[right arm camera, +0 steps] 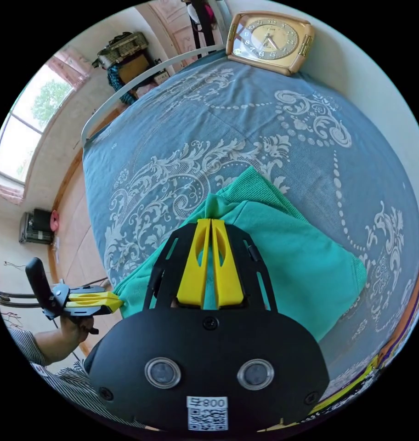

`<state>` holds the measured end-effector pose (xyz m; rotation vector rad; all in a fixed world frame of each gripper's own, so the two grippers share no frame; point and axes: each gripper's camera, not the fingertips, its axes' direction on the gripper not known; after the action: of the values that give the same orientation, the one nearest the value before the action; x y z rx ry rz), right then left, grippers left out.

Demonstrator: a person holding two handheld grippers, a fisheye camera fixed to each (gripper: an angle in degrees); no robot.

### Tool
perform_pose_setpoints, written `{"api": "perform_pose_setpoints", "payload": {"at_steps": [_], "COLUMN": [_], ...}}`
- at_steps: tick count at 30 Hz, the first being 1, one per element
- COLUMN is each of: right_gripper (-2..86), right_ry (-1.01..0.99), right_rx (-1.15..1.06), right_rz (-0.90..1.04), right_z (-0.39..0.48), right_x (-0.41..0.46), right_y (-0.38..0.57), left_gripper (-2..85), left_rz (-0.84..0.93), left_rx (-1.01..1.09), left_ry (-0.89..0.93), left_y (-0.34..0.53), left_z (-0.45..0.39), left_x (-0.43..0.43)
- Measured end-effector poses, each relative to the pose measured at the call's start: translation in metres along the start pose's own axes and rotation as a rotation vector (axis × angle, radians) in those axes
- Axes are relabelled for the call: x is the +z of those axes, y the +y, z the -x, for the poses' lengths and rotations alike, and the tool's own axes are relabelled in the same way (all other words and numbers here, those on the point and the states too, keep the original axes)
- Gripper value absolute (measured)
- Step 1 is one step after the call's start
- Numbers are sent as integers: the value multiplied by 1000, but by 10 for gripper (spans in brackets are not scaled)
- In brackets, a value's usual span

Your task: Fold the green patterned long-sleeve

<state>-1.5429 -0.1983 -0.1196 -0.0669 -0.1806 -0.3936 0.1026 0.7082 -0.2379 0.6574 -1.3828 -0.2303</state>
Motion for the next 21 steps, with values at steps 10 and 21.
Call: {"api": "perform_pose_setpoints", "payload": {"at_steps": [10, 21], "right_gripper": [1, 1], "right_ry": [-166, -205], "right_rx": [64, 177], "right_rz": [-115, 28], "right_z": [-32, -42], "right_x": [-90, -87], "right_y": [97, 301], "left_gripper": [2, 1], "left_rz": [36, 80], "left_rx": [77, 105], "left_ry": [-87, -148], "left_y": [-6, -6], "left_z": [-32, -64], "left_x": [6, 3]}}
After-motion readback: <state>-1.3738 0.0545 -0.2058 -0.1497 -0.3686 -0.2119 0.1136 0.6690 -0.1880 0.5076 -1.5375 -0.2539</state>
